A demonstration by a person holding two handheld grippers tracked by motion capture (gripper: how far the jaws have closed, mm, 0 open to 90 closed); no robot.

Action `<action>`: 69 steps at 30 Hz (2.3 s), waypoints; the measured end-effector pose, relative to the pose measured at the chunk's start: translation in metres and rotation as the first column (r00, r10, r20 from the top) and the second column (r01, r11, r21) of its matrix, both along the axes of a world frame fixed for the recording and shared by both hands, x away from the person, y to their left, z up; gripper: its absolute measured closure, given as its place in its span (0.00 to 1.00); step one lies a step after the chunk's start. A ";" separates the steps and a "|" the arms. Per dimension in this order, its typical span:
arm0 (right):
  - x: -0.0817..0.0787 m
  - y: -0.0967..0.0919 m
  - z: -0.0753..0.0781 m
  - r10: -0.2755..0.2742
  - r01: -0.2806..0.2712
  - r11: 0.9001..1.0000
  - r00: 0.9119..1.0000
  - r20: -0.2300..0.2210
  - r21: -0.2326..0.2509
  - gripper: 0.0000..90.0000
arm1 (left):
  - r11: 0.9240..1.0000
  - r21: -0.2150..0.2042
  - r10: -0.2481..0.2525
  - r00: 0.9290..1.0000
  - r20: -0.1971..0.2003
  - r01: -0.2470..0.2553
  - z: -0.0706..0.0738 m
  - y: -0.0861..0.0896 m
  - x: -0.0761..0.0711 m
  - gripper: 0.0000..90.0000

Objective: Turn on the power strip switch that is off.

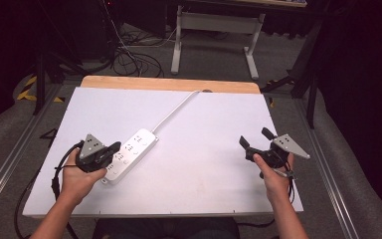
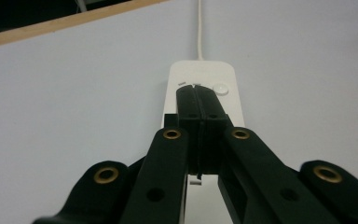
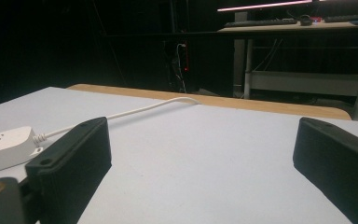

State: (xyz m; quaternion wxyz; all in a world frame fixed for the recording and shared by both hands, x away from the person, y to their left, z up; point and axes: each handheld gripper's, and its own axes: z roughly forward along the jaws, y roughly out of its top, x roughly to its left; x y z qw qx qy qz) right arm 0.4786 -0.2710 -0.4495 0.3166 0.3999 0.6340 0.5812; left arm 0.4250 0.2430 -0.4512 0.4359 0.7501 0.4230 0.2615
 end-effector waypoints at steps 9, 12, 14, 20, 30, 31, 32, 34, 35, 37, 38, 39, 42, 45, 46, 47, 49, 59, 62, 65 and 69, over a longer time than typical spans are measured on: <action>-0.005 -0.005 -0.001 -0.014 0.014 1.000 1.000 0.001 -0.005 0.06 | 0.997 0.067 -0.041 0.991 -0.126 0.050 -0.003 -0.007 0.008 1.00; -0.007 -0.008 -0.001 -0.021 0.021 1.000 1.000 -0.003 -0.003 0.06 | 0.995 0.083 -0.048 0.983 -0.179 0.064 -0.005 -0.010 0.011 1.00; -0.009 -0.009 -0.001 -0.023 0.023 1.000 1.000 -0.004 -0.003 0.06 | 0.992 0.094 -0.061 0.978 -0.198 0.081 -0.006 -0.011 0.014 1.00; -0.012 -0.012 -0.002 -0.031 0.031 1.000 1.000 -0.004 -0.004 0.06 | 0.984 0.122 -0.095 0.968 -0.234 0.126 -0.008 -0.018 0.016 1.00; -0.012 -0.013 -0.002 -0.036 0.036 0.999 0.999 -0.001 0.000 0.06 | 0.986 0.106 -0.099 0.962 -0.256 0.130 -0.008 -0.018 0.015 1.00; -0.012 -0.013 -0.002 -0.037 0.037 0.999 0.999 -0.001 0.001 0.06 | 0.986 0.114 -0.093 0.963 -0.254 0.125 -0.008 -0.017 0.015 1.00; -0.012 -0.013 -0.002 -0.037 0.037 0.999 0.999 0.000 0.002 0.06 | 0.987 0.101 -0.095 0.961 -0.258 0.125 -0.008 -0.018 0.015 1.00; -0.012 -0.013 -0.002 -0.038 0.038 0.999 0.999 0.001 0.002 0.06 | 0.988 0.101 -0.090 0.962 -0.259 0.119 -0.008 -0.018 0.014 1.00; -0.012 -0.014 -0.002 -0.039 0.039 0.999 0.999 0.001 0.003 0.06 | 0.988 0.095 -0.090 0.961 -0.260 0.119 -0.009 -0.018 0.014 1.00; -0.012 -0.014 -0.001 -0.041 0.041 0.999 0.999 0.002 0.005 0.06 | 0.988 0.097 -0.089 0.962 -0.258 0.117 -0.009 -0.017 0.015 1.00; -0.012 -0.014 -0.001 -0.040 0.040 0.999 0.999 0.004 0.005 0.06 | 0.989 0.086 -0.091 0.960 -0.264 0.117 -0.009 -0.017 0.014 1.00; -0.012 -0.014 -0.001 -0.043 0.043 0.999 0.999 0.003 0.006 0.06 | 0.989 0.085 -0.090 0.960 -0.265 0.117 -0.009 -0.017 0.015 1.00; -0.013 -0.015 -0.001 -0.046 0.046 0.999 0.999 0.004 0.009 0.06 | 0.989 0.087 -0.089 0.960 -0.266 0.116 -0.010 -0.017 0.014 1.00; -0.013 -0.016 -0.001 -0.051 0.051 0.999 0.999 0.005 0.011 0.06 | 0.989 0.088 -0.088 0.959 -0.270 0.116 -0.010 -0.018 0.013 1.00; -0.013 -0.016 -0.001 -0.052 0.052 0.999 0.999 0.005 0.012 0.06 | 0.989 0.086 -0.089 0.958 -0.272 0.117 -0.010 -0.018 0.013 1.00; -0.012 -0.016 -0.001 -0.050 0.050 0.999 0.999 0.006 0.013 0.06 | 0.989 0.086 -0.089 0.958 -0.273 0.117 -0.010 -0.018 0.013 1.00; -0.013 -0.016 -0.001 -0.052 0.051 0.999 0.999 0.004 0.013 0.06 | 0.990 0.089 -0.086 0.958 -0.274 0.114 -0.010 -0.018 0.013 1.00; -0.013 -0.017 0.000 -0.054 0.054 0.998 0.999 0.009 0.015 0.06 | 0.989 0.100 -0.075 0.956 -0.285 0.108 -0.011 -0.020 0.013 1.00; -0.014 -0.016 0.000 -0.054 0.054 0.998 0.998 0.011 0.016 0.06 | 0.990 0.098 -0.072 0.956 -0.285 0.104 -0.011 -0.018 0.014 1.00; -0.014 -0.016 0.000 -0.053 0.053 0.998 0.999 0.010 0.016 0.06 | 0.991 0.081 -0.078 0.952 -0.295 0.106 -0.011 -0.019 0.014 1.00; -0.014 -0.016 -0.001 -0.052 0.052 0.999 0.999 0.008 0.014 0.06 | 0.991 0.084 -0.077 0.953 -0.294 0.105 -0.011 -0.019 0.014 1.00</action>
